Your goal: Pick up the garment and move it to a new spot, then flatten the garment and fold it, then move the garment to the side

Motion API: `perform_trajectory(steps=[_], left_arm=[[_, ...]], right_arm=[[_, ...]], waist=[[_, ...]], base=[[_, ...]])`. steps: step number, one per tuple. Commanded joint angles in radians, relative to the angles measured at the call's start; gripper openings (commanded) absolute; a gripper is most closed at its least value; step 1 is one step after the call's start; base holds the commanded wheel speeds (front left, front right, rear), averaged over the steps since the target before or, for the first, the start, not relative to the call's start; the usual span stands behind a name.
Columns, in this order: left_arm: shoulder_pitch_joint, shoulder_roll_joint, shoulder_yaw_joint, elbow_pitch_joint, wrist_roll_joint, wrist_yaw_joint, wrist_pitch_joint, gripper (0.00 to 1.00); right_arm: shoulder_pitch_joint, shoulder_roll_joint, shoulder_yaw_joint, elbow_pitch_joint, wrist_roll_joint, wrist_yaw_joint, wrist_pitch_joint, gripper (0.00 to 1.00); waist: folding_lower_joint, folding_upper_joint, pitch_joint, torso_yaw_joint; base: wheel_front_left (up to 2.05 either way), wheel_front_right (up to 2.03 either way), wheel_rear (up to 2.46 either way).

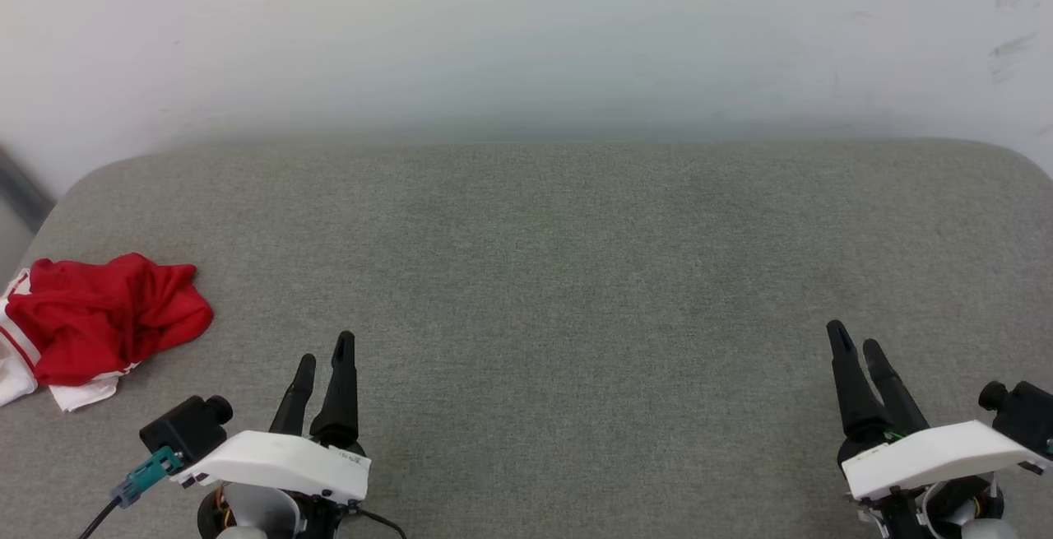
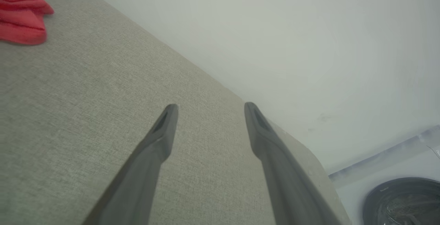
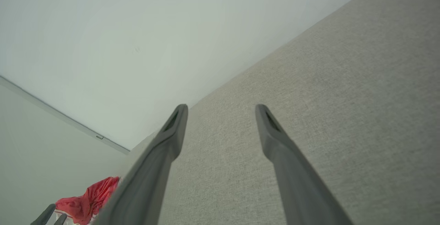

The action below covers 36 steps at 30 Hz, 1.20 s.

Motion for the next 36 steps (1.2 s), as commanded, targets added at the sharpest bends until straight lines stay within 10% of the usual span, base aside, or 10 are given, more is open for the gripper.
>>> perform_trajectory(steps=[1,36], left_arm=[[-0.024,0.01,-0.009,-0.013,0.054,0.008,-0.014,1.0],[-0.026,0.036,-0.076,0.032,0.48,0.096,-0.114,1.0]], right_arm=[[-0.01,0.001,-0.001,-0.018,-0.054,0.0,0.002,1.0],[0.022,0.017,-0.017,-0.057,-0.535,0.0,-0.053,1.0]], waist=[[0.0,0.0,0.0,0.0],[0.0,0.0,0.0,-0.015]], base=[[0.0,0.0,0.0],[0.0,0.0,0.0]])
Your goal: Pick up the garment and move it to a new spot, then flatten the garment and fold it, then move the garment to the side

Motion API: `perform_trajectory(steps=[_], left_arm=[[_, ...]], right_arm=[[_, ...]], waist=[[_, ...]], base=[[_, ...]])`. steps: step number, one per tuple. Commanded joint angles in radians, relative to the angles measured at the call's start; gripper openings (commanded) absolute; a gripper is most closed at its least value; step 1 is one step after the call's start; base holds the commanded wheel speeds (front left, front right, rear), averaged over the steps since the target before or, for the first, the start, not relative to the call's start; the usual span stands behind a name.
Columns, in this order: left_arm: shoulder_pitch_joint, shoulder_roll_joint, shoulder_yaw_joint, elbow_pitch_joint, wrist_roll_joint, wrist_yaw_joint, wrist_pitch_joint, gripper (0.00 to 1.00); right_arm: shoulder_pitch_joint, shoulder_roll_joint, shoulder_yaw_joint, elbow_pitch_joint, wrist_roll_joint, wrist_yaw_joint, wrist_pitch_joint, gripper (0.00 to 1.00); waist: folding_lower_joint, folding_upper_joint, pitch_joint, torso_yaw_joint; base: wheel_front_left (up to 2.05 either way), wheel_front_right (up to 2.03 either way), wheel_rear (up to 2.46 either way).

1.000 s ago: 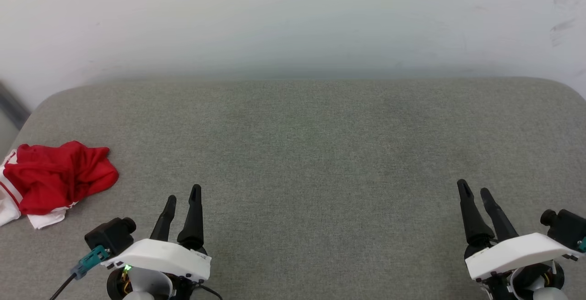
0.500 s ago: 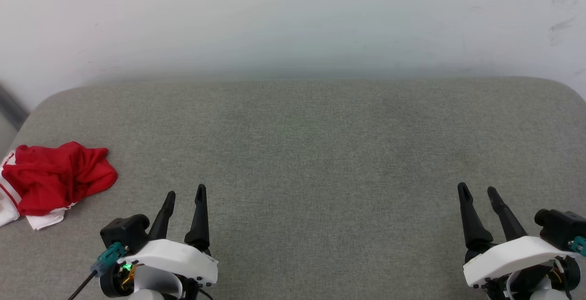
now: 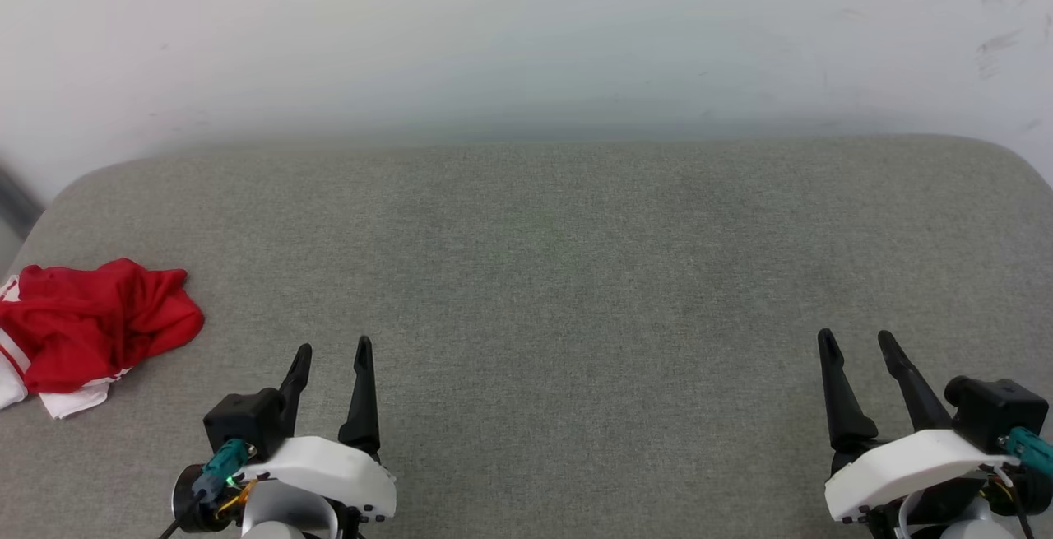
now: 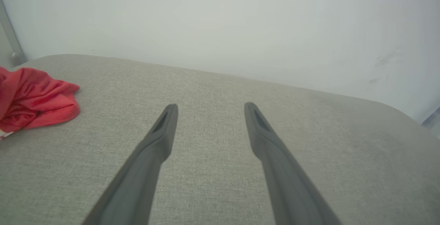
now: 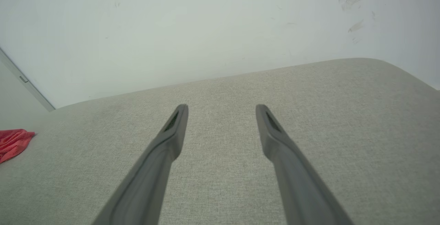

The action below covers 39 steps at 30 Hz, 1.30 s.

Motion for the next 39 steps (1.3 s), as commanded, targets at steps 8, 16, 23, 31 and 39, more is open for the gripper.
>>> perform_trajectory(steps=[8,16,23,31,39], left_arm=[[-0.019,0.008,-0.015,0.008,0.086,0.016,-0.024,1.0],[-0.018,0.009,-0.025,0.014,0.148,0.027,-0.041,1.0],[-0.019,0.009,-0.026,0.024,0.193,0.036,-0.055,1.0],[-0.028,-0.001,-0.031,0.035,0.232,0.043,-0.069,1.0],[-0.034,-0.014,-0.031,0.043,0.243,0.041,-0.078,1.0]], right_arm=[[0.001,0.005,0.003,-0.011,-0.082,0.0,-0.028,1.0],[0.0,0.005,0.007,-0.006,-0.119,0.0,-0.043,1.0],[0.0,0.005,0.011,-0.004,-0.156,0.0,-0.054,1.0],[0.001,0.005,0.009,-0.008,-0.184,0.0,-0.067,1.0],[0.017,0.006,0.029,-0.022,-0.209,0.0,-0.069,1.0]], waist=[[-0.0001,0.0,-0.001,0.003],[-0.0001,0.0,-0.003,0.005],[-0.0001,0.0,-0.003,0.009],[-0.0001,0.0,-0.004,0.05],[-0.0001,0.0,-0.005,0.18]], base=[[0.0,0.0,0.0],[0.0,0.0,0.0],[0.0,0.0,0.0],[0.0,0.0,0.0],[0.0,0.0,0.0]])
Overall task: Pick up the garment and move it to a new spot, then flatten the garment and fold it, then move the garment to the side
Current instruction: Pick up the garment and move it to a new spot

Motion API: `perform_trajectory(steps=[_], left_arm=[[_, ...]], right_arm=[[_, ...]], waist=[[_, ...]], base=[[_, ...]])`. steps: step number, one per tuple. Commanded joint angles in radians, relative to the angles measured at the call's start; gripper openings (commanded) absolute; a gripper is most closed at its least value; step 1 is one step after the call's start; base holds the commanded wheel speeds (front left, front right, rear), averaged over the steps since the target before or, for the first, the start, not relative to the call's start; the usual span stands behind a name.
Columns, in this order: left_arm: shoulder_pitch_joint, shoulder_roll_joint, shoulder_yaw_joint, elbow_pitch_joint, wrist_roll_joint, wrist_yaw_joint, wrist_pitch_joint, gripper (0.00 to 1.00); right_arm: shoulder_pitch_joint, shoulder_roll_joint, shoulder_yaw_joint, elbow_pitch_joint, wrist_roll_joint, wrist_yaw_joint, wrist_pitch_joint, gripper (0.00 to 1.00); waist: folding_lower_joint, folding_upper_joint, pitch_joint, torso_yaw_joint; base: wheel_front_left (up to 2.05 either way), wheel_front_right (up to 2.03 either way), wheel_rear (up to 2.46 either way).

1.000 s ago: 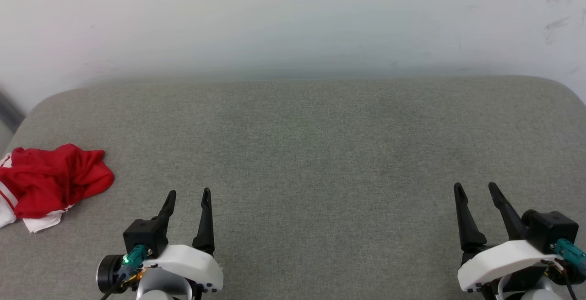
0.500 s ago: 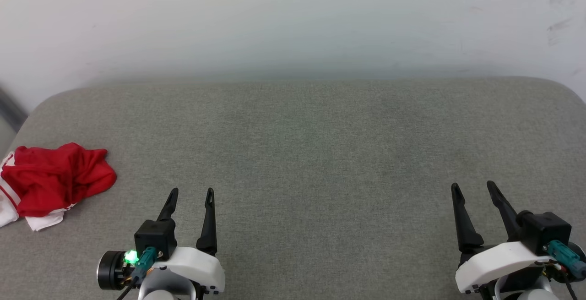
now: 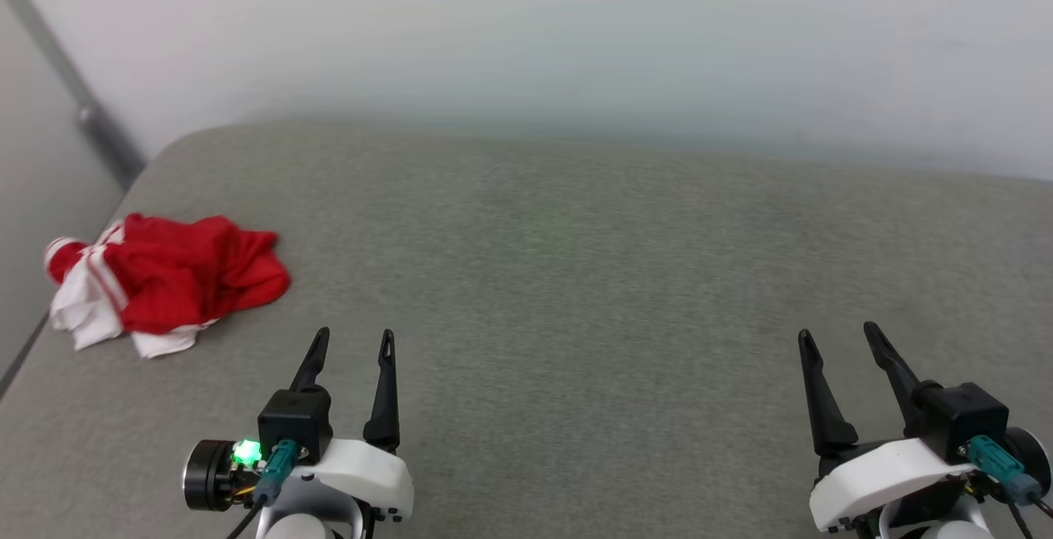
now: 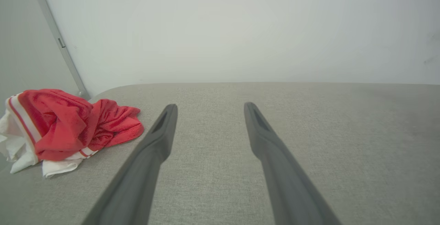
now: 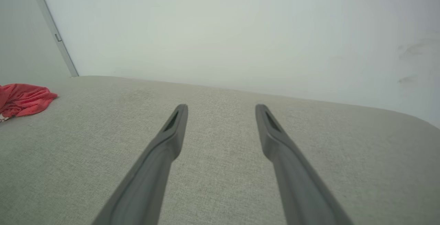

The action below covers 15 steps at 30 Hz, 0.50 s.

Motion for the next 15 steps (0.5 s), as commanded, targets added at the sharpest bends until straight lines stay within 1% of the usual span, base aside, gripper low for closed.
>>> perform_trajectory(steps=[1,2,10,15], left_arm=[[-0.01,-0.004,0.002,0.003,-0.007,-0.003,-0.004,1.0],[-0.01,-0.004,0.002,0.003,-0.007,-0.003,-0.004,1.0],[-0.019,-0.002,0.019,0.003,-0.013,-0.007,-0.004,1.0],[-0.018,0.0,0.03,-0.003,-0.013,-0.01,-0.004,1.0]], right_arm=[[0.007,0.003,0.006,-0.008,-0.004,-0.001,0.002,1.0],[0.007,0.003,0.006,-0.008,-0.004,-0.001,0.002,1.0],[0.0,0.003,0.036,-0.018,0.01,-0.001,0.006,1.0],[0.0,0.003,0.055,-0.023,0.016,-0.001,0.007,1.0]], waist=[[0.0,0.0,0.001,0.073],[0.0,0.0,0.001,0.073],[0.0,0.0,0.001,0.233],[0.0,0.0,0.0,0.313]], base=[[0.0,0.0,0.0],[0.0,0.0,0.0],[0.0,0.0,0.0],[0.0,0.0,0.0]])
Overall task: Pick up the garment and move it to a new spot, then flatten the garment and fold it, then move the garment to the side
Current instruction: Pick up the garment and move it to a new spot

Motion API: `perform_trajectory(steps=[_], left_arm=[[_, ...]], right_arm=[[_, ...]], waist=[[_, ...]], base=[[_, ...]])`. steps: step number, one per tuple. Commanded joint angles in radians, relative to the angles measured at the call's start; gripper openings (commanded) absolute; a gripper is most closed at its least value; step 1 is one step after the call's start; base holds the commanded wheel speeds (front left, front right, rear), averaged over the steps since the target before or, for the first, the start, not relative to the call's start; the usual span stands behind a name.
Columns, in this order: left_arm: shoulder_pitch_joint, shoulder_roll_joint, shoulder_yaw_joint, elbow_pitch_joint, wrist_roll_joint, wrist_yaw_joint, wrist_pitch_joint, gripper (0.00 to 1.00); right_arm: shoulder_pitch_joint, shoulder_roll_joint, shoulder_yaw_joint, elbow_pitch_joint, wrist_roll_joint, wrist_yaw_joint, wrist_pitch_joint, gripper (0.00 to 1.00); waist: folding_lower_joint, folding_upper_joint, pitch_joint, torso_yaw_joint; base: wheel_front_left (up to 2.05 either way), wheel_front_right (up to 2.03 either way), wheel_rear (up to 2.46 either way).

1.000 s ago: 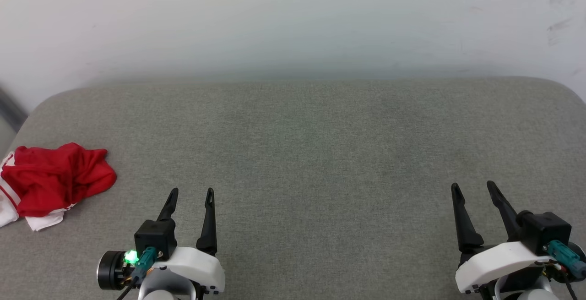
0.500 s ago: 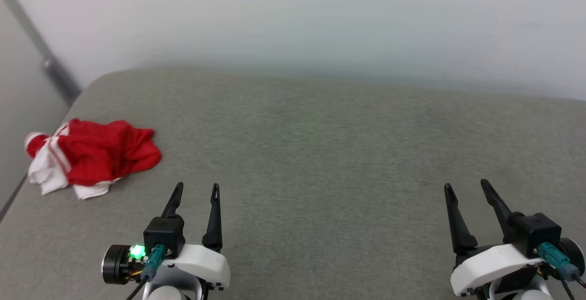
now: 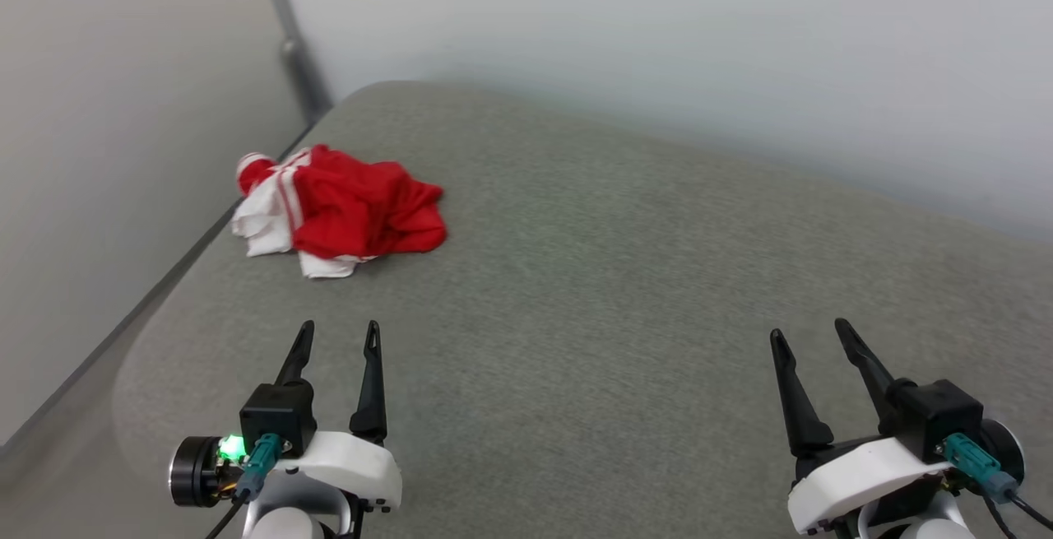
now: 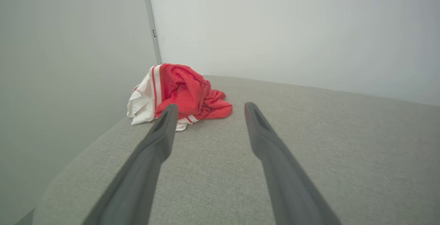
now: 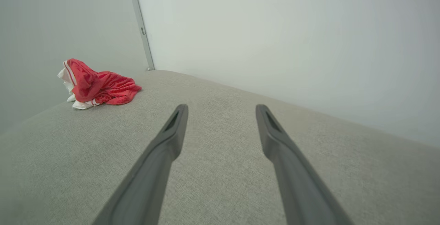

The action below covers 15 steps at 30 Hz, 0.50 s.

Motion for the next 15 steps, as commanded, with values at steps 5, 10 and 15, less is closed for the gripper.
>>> perform_trajectory(steps=[5,10,15], left_arm=[[0.001,0.002,0.018,-0.01,-0.004,0.0,-0.003,1.0],[0.0,0.003,0.027,-0.014,0.0,-0.002,-0.003,1.0],[-0.025,0.004,0.034,-0.008,-0.005,-0.012,-0.003,1.0]], right_arm=[[-0.009,0.002,0.02,-0.012,0.009,-0.001,0.001,1.0],[-0.016,0.002,0.023,-0.017,0.005,-0.001,0.003,1.0],[-0.027,0.002,0.021,-0.025,0.002,-0.001,0.009,1.0]], waist=[[0.0001,0.0,0.0,0.092],[0.0001,0.0,0.006,0.119],[0.0001,0.0,0.023,0.128]], base=[[0.0,0.0,0.0],[0.0,0.0,0.0],[0.0,0.0,0.0]])
